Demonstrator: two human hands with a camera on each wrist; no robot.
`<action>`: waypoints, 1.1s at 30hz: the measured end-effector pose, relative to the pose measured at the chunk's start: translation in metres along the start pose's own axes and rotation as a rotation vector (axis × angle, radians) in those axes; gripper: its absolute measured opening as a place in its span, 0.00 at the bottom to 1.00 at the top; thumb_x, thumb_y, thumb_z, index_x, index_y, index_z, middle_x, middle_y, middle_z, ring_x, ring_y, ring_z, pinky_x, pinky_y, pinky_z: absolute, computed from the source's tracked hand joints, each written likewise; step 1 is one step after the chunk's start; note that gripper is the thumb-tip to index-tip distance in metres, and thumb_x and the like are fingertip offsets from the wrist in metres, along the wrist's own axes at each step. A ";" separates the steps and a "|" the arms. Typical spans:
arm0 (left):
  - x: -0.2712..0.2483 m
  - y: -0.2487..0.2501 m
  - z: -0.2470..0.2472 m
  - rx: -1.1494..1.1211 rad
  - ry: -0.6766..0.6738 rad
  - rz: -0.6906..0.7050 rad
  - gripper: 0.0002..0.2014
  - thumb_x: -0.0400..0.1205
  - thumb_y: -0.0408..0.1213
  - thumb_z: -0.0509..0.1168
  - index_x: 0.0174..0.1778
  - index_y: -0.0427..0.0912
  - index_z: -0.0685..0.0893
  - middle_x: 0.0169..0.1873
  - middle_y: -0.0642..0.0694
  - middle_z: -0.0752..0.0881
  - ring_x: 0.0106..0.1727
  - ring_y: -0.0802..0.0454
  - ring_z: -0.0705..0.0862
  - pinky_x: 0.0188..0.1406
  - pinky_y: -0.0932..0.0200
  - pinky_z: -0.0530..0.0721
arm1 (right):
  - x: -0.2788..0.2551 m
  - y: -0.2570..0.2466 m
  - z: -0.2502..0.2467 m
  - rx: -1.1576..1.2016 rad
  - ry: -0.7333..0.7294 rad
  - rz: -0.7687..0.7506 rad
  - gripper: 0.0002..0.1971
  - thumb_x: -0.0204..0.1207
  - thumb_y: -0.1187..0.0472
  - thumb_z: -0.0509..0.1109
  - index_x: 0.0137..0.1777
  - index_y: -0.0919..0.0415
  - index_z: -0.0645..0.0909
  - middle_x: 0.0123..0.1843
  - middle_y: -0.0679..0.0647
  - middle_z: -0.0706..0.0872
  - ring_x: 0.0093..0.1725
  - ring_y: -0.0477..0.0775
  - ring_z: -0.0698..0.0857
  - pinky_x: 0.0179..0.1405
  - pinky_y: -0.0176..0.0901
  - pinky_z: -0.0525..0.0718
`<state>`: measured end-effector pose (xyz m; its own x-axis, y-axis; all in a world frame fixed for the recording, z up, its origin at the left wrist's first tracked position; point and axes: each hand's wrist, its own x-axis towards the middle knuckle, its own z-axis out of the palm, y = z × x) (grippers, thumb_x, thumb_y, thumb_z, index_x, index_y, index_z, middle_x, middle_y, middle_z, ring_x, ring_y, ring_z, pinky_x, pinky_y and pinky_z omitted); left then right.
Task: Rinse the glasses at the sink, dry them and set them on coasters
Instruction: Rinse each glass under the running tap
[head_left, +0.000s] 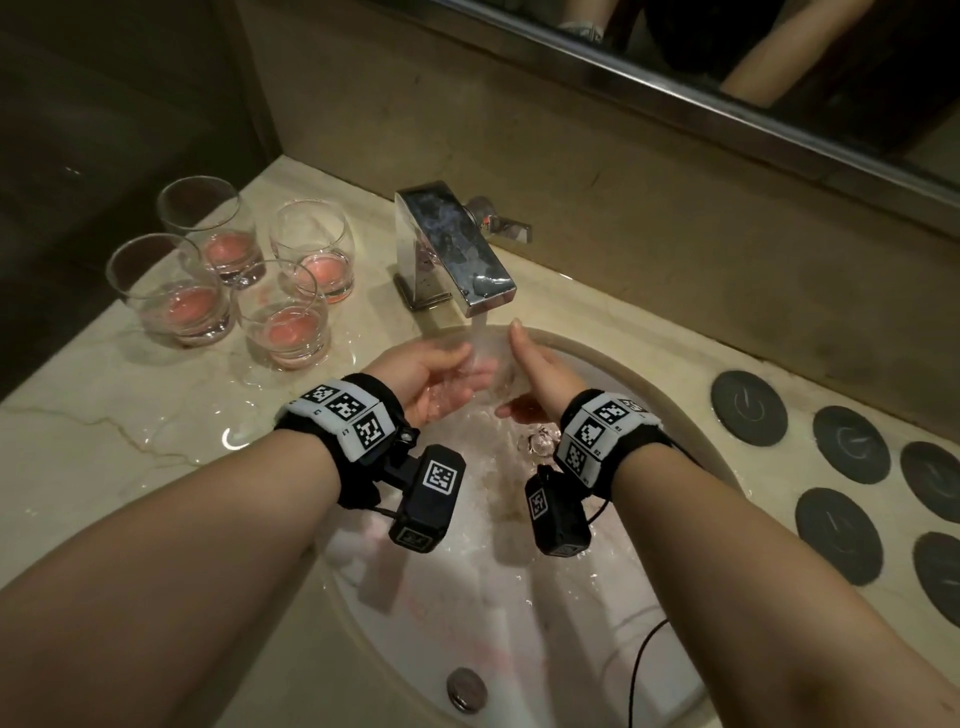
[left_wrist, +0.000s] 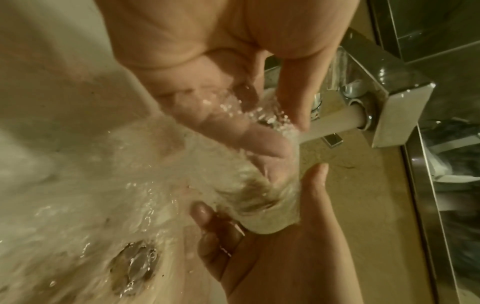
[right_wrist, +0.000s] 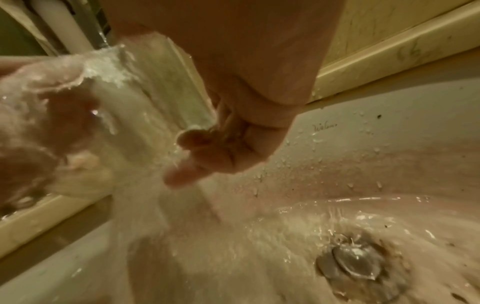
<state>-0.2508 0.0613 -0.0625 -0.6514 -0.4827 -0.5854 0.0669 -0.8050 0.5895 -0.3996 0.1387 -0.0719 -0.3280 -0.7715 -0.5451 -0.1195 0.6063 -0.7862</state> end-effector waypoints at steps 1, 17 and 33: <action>0.001 0.001 -0.001 -0.020 0.029 0.018 0.10 0.83 0.30 0.60 0.59 0.36 0.81 0.38 0.38 0.90 0.33 0.51 0.90 0.23 0.66 0.86 | 0.000 0.001 0.002 0.043 -0.021 -0.007 0.35 0.75 0.28 0.54 0.72 0.53 0.71 0.57 0.56 0.87 0.41 0.51 0.91 0.39 0.39 0.82; -0.008 0.000 -0.019 -0.174 0.125 -0.035 0.05 0.82 0.27 0.60 0.47 0.32 0.81 0.35 0.39 0.90 0.31 0.51 0.89 0.26 0.65 0.87 | 0.008 -0.001 0.009 0.005 -0.111 -0.055 0.40 0.68 0.43 0.74 0.77 0.59 0.64 0.60 0.56 0.84 0.45 0.50 0.88 0.42 0.40 0.81; -0.002 -0.016 -0.021 0.135 0.286 -0.083 0.12 0.85 0.45 0.60 0.61 0.45 0.79 0.46 0.45 0.82 0.40 0.51 0.84 0.36 0.53 0.86 | 0.007 -0.022 0.013 -0.484 0.175 -0.329 0.34 0.60 0.51 0.83 0.64 0.59 0.74 0.56 0.50 0.72 0.52 0.48 0.74 0.49 0.35 0.69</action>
<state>-0.2349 0.0680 -0.0830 -0.4100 -0.5101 -0.7561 -0.0912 -0.8019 0.5905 -0.3872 0.1178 -0.0623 -0.3456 -0.9151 -0.2078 -0.6395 0.3918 -0.6614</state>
